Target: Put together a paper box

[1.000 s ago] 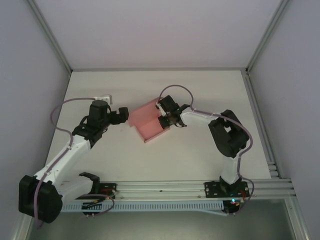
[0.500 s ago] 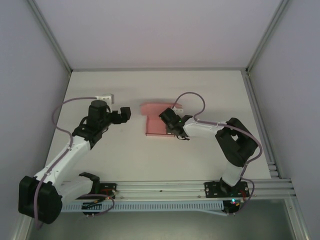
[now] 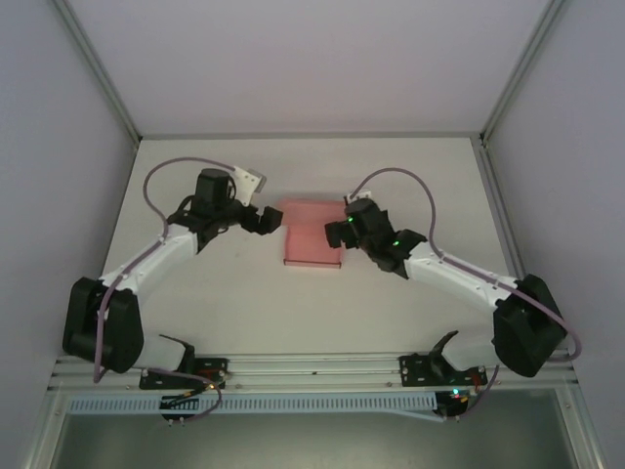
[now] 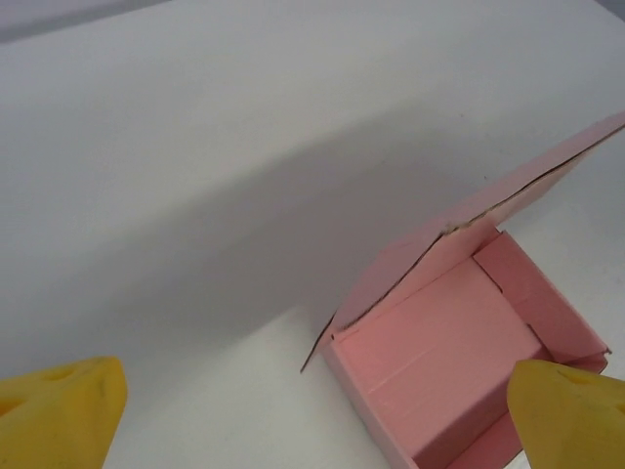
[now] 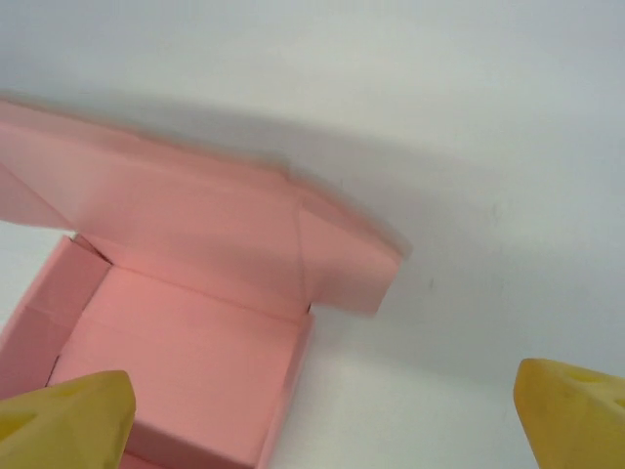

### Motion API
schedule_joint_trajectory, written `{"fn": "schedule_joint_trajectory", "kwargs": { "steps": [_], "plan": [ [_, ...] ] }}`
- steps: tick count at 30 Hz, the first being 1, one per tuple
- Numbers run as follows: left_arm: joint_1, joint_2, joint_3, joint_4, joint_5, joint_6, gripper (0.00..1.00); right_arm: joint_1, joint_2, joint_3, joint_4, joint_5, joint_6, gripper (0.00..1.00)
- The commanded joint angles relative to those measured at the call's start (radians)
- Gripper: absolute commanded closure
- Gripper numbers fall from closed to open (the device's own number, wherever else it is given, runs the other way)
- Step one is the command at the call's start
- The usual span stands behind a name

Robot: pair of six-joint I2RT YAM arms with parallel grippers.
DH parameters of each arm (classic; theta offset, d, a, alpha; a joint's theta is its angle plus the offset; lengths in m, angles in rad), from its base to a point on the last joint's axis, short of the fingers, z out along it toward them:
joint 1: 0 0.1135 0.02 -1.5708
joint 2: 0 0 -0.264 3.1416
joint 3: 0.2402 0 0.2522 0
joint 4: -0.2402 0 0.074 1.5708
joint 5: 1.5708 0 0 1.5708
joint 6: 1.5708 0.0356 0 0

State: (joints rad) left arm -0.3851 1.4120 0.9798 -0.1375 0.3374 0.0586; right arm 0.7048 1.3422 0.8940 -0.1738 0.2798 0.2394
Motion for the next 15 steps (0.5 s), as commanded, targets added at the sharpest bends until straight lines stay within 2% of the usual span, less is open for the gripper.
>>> {"fn": "schedule_joint_trajectory", "kwargs": {
  "steps": [1,3,5,6,8,13,15],
  "plan": [
    [-0.015,0.079,0.097,-0.111,0.071,0.177,0.00,-0.131,0.001,0.047,0.034,-0.269,-0.280,0.00],
    [-0.029,0.128,0.142,-0.164,0.074,0.224,0.00,-0.199,0.036,0.105,-0.016,-0.421,-0.346,0.00],
    [-0.050,0.169,0.178,-0.208,0.075,0.274,0.05,-0.244,0.083,0.158,-0.060,-0.534,-0.402,0.00],
    [-0.057,0.186,0.194,-0.226,0.074,0.292,0.09,-0.257,0.110,0.189,-0.089,-0.562,-0.426,0.03],
    [-0.065,0.211,0.217,-0.247,0.069,0.309,0.20,-0.269,0.171,0.250,-0.159,-0.578,-0.455,0.10],
    [-0.066,0.234,0.240,-0.261,0.052,0.315,0.38,-0.272,0.293,0.352,-0.278,-0.577,-0.490,0.23],
    [-0.067,0.240,0.250,-0.268,0.039,0.310,0.51,-0.271,0.320,0.371,-0.292,-0.559,-0.490,0.29]
  ]
}}
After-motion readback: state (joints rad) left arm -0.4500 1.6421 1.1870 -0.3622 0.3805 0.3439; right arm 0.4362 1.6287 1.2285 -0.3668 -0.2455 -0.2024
